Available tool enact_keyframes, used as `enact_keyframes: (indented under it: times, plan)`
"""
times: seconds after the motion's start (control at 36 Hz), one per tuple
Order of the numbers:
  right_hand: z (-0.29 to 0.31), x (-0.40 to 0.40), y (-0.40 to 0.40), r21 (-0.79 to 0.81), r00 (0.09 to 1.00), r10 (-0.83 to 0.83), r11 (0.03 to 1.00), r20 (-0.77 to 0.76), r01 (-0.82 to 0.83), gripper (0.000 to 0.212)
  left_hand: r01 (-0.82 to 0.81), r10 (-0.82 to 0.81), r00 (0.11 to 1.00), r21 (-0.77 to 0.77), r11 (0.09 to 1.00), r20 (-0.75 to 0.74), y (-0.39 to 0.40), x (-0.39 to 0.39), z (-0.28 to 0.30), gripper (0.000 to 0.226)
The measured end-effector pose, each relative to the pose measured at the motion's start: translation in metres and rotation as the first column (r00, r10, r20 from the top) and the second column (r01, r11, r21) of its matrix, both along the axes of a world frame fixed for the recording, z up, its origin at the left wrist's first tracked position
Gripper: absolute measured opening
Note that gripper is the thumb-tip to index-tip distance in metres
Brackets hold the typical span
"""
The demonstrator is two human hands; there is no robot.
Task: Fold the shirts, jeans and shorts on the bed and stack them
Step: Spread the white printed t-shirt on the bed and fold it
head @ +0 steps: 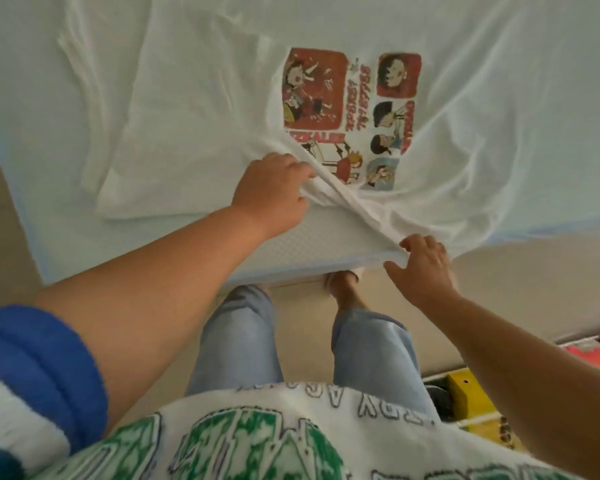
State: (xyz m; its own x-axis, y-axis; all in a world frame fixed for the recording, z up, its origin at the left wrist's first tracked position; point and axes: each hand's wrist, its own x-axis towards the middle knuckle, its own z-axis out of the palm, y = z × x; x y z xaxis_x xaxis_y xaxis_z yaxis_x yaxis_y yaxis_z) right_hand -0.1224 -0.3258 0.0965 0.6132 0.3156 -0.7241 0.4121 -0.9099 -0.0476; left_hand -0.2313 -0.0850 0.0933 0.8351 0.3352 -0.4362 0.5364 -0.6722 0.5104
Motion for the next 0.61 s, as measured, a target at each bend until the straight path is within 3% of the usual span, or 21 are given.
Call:
enact_keyframes:
  times: [0.08,0.19,0.31,0.42,0.53,0.61]
  plan:
    - [-0.017,0.014,-0.030,0.014,0.999,-0.033,0.999,0.004,0.033,0.051,0.142,-0.140,0.990,0.068,0.988,-0.025,-0.027,0.027,-0.013,0.047]
    - [-0.043,0.038,-0.061,0.057,0.995,0.083,0.995,0.056,-0.087,0.053,0.233,-0.218,0.971,0.166,0.958,-0.100,-0.059,0.051,-0.033,0.050]
    - [-0.063,0.058,-0.082,0.084,0.954,0.255,0.959,0.158,-0.271,0.053,0.219,-0.179,0.972,0.301,0.928,-0.154,-0.072,0.066,-0.043,0.035]
    - [-0.073,0.077,-0.093,0.179,0.915,0.346,0.906,0.209,-0.383,0.039,0.217,-0.161,0.971,0.364,0.906,-0.178,-0.071,0.073,-0.041,0.027]
    - [-0.067,0.093,-0.097,0.307,0.931,0.330,0.879,0.157,-0.364,0.025,0.226,-0.155,0.964,0.358,0.906,-0.215,-0.075,0.078,-0.031,0.028]
    - [-0.055,0.108,-0.098,0.368,0.970,0.241,0.900,0.023,-0.232,0.024,0.231,-0.157,0.962,0.361,0.904,-0.224,-0.081,0.084,-0.023,0.028]
